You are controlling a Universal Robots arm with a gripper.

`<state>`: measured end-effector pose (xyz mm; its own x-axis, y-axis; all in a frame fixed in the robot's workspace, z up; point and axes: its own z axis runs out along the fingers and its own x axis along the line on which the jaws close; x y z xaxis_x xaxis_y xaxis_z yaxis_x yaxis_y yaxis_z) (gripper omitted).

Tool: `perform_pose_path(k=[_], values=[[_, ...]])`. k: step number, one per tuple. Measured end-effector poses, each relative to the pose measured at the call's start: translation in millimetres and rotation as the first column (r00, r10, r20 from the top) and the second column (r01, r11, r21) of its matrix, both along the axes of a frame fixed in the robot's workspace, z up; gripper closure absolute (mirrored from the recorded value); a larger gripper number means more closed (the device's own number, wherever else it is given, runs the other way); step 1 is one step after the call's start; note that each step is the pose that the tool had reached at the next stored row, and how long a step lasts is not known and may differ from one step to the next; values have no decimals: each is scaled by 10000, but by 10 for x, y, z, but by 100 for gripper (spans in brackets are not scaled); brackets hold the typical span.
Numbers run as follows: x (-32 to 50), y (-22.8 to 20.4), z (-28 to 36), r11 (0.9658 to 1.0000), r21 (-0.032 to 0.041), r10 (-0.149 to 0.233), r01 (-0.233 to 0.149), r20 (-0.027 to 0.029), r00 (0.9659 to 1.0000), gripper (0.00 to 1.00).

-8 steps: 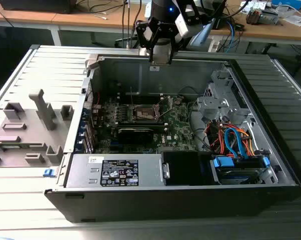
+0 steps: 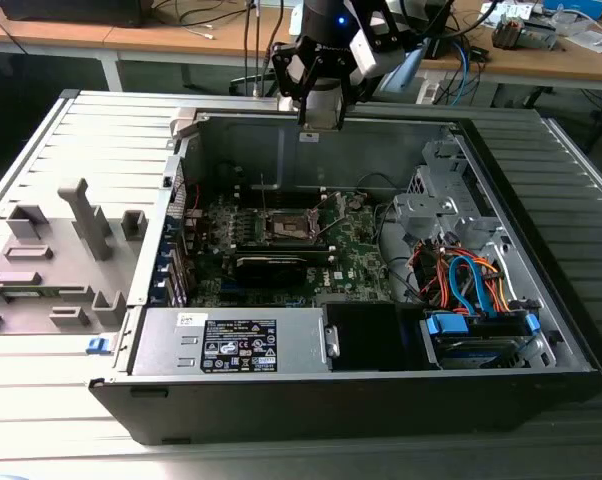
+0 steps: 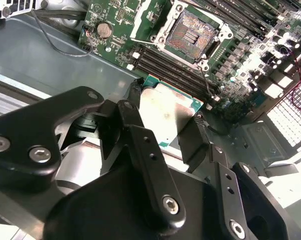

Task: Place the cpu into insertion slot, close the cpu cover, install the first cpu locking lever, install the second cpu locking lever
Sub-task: 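Place the cpu into insertion slot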

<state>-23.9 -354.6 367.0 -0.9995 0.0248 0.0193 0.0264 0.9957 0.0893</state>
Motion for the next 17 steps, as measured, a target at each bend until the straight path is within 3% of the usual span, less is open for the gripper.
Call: perform_pose_path(k=[2, 17], values=[[0, 0, -89, 10000, 0, 0, 0, 0, 10000, 45], [-18, -6, -111, 10000, 0, 0, 0, 0, 10000, 45]])
